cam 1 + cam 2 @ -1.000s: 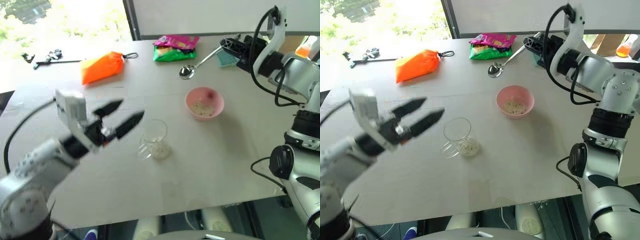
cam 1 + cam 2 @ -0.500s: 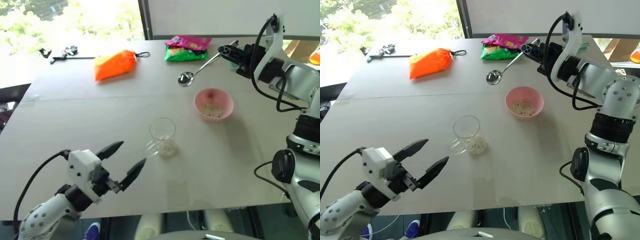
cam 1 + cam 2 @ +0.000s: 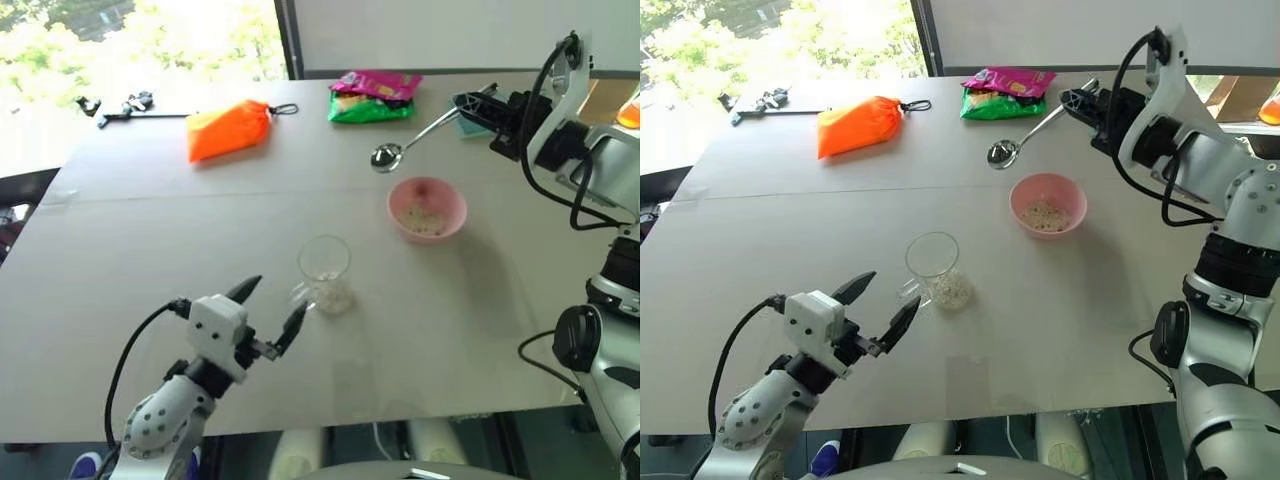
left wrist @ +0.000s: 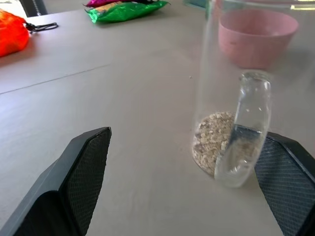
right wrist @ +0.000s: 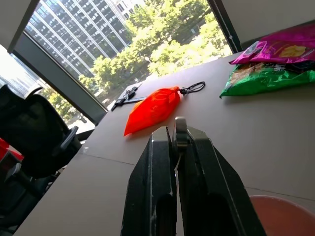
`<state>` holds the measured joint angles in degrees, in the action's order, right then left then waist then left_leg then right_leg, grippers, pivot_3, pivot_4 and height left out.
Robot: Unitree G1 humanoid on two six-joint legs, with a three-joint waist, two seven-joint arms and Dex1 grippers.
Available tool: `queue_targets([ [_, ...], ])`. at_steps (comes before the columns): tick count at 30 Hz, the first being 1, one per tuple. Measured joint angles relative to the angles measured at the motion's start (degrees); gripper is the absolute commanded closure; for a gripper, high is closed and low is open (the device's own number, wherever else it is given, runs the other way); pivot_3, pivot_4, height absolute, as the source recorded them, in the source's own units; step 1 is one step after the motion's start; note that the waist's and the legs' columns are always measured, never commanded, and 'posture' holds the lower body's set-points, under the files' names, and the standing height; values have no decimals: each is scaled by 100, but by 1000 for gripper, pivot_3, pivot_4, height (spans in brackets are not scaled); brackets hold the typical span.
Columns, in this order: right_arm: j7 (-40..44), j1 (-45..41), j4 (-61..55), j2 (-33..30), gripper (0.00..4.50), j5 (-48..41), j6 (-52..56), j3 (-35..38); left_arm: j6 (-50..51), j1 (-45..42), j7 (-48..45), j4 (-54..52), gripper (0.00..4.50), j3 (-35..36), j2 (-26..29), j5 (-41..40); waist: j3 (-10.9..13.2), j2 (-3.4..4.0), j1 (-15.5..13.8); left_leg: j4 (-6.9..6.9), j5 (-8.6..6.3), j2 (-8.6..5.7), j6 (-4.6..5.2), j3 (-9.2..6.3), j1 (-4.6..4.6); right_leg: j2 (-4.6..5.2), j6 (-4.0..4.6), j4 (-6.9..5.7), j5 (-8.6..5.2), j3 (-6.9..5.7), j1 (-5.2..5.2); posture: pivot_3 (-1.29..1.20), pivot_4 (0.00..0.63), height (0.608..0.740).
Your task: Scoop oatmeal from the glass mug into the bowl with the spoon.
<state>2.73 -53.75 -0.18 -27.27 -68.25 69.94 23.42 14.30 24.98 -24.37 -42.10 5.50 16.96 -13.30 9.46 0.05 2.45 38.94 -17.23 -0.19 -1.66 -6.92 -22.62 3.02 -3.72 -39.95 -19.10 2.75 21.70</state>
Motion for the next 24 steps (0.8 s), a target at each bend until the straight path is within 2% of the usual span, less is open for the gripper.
queue_targets([
  [6, -6, 5, -2, -40, 4500, -4, -1, 0, -29, 7, 270, 58, 29, -24, -164, 79, 0, 0, -1, -1, 0, 0, 1, 0, 0, 0, 0, 1, 0, -1, 0, 0, 150, 740],
  [13, 6, 23, -2, -54, 4500, -4, -2, -2, -302, -209, 717, 589, 29, 195, -421, 257, 0, 0, -1, -1, 0, 0, 1, 0, 0, 0, 0, 1, 0, -1, 0, 0, 150, 740],
  [24, 28, 50, -6, -58, 4500, -2, -7, -24, -730, -257, 734, 934, 29, 328, -418, 274, 0, 0, -5, -1, 0, 0, 1, -2, -1, 1, 0, 2, 0, -3, 0, 0, 150, 740],
])
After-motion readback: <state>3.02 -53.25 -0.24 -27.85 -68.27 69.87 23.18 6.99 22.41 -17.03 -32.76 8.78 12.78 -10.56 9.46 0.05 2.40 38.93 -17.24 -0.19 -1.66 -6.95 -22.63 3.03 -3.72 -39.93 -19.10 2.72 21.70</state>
